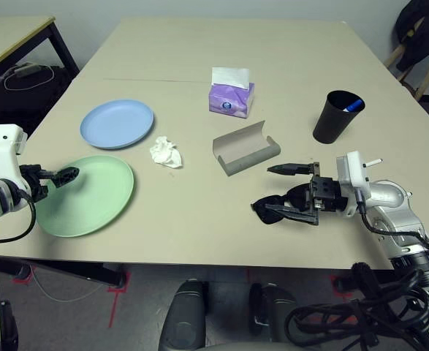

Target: Organize and tidy the items on the table.

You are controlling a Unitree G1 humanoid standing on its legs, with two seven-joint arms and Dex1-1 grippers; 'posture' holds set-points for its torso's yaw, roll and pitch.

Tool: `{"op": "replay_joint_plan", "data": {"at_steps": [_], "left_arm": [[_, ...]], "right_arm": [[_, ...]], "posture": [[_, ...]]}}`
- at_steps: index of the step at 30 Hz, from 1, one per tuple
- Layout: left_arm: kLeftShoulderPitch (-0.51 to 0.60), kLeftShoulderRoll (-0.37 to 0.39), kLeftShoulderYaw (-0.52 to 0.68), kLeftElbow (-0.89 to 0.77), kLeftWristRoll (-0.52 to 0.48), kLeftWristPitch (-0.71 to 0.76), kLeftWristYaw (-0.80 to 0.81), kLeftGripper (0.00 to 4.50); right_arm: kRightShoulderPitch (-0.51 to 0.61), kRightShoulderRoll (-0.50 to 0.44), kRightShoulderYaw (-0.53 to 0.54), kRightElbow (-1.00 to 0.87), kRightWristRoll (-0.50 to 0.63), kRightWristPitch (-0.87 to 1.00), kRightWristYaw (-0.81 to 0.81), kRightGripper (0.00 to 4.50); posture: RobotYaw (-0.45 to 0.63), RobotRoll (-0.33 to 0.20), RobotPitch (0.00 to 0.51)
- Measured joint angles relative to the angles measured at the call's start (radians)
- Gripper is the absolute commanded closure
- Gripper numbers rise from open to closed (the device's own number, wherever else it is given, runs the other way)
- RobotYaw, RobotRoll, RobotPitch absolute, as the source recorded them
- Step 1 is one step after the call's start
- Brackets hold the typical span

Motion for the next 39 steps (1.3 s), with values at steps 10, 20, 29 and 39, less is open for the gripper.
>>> {"op": "replay_joint_plan", "data": {"at_steps": [10,20,29,39], "left_arm": [[0.033,0.038,-0.003,0.063,0.039,-0.001,-0.028,0.18],[0.042,0.076,-0.006,0.075,0.034,0.069,-0.091,3.74],[0.001,0.137,-0.035,0.057,0.02,0.165,-0.163,4.49],[-0.05,0.162,-0.05,0.057,0.011,0.266,-0.199,4.49]], "right_arm": [[0.001,0.008,0.0,-0.025,0.0,0.012,-0.009,0.0],[0.001,0.016,0.001,-0.039,-0.001,0.029,-0.026,0.0],[0.001,0.017,0.008,-0.045,-0.006,0.029,-0.029,0.0],[-0.001,0.018,0.01,-0.046,-0.007,0.029,-0.04,0.0]], "posture": [[0.17,0.0,0.099],[0.17,0.0,0.1],[0.17,0.0,0.1],[0.17,0.0,0.1]]}}
